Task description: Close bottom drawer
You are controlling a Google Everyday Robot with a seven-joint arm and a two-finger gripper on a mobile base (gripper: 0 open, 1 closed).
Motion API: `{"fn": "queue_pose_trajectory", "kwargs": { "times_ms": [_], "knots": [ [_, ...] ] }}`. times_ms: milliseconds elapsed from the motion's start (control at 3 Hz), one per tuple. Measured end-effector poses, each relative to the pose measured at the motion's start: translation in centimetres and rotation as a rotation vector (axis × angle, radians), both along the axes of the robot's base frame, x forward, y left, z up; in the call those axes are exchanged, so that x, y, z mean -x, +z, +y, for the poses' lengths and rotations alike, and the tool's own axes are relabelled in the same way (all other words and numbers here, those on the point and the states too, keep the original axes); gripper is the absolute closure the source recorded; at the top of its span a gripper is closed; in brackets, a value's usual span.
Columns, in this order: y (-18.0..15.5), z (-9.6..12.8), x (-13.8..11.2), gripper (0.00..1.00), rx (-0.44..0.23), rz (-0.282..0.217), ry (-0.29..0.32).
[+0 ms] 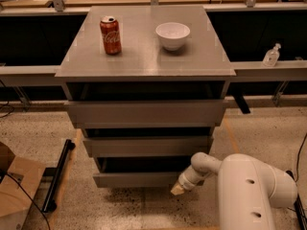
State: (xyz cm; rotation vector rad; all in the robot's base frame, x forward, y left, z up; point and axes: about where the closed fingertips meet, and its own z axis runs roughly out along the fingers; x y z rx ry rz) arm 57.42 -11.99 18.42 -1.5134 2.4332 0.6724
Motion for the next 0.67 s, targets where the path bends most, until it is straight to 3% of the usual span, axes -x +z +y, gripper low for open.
{"fn": "queue_pose_trajectory", "kwargs": {
  "times_ms": [333, 667],
  "knots": [
    [-0.2, 0.3, -0.1, 1.0, -0.002, -0.004, -0.001],
    [-0.2, 1.2, -1.9, 1.0, -0.015, -0.077, -0.012]
  ]
}}
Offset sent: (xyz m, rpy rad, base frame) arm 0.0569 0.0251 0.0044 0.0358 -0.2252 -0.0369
